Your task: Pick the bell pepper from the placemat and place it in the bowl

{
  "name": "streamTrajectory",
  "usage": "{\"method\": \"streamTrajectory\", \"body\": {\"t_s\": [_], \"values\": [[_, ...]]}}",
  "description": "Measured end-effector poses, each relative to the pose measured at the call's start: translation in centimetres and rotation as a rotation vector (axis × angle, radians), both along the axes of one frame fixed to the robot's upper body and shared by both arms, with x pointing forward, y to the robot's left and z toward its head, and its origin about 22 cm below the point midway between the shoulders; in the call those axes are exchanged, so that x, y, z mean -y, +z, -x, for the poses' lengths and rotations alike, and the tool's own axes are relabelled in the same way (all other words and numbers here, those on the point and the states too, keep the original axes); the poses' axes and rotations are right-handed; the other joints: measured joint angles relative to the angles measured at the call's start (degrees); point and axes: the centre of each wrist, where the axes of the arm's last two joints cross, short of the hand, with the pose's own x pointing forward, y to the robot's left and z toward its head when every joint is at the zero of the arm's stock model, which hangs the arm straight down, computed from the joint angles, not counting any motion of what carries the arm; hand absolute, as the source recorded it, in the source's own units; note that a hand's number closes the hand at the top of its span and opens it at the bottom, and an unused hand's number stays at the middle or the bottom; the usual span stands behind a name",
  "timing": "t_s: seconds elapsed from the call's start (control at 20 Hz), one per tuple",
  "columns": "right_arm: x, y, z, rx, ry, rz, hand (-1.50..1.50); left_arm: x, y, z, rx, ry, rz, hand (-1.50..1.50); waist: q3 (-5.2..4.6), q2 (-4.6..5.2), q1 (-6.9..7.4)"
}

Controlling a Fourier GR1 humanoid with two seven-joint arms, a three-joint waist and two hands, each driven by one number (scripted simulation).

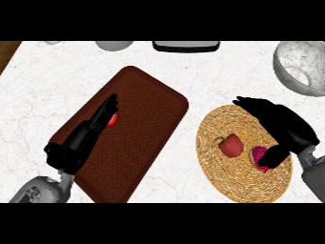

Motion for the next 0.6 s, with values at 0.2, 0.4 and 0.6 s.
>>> {"method": "streamTrajectory", "body": {"t_s": [0.2,0.4,0.6], "values": [[-3.1,2.3,0.2,-0.144,-0.018,0.121,-1.50,0.0,-0.1,-0.4,0.013,0.007,0.005,0.00,0.10,0.08,-0.24],[-6.1,3.7,0.6,-0.242,-0.047,0.185,-1.50,-0.2,0.5,-0.7,0.010,0.004,0.005,0.00,0.24,0.21,-0.19],[-8.5,4.4,1.2,-0.287,-0.070,0.229,-1.50,0.5,0.5,-0.3,0.012,-0.004,0.010,0.00,0.33,0.30,-0.12]]}}
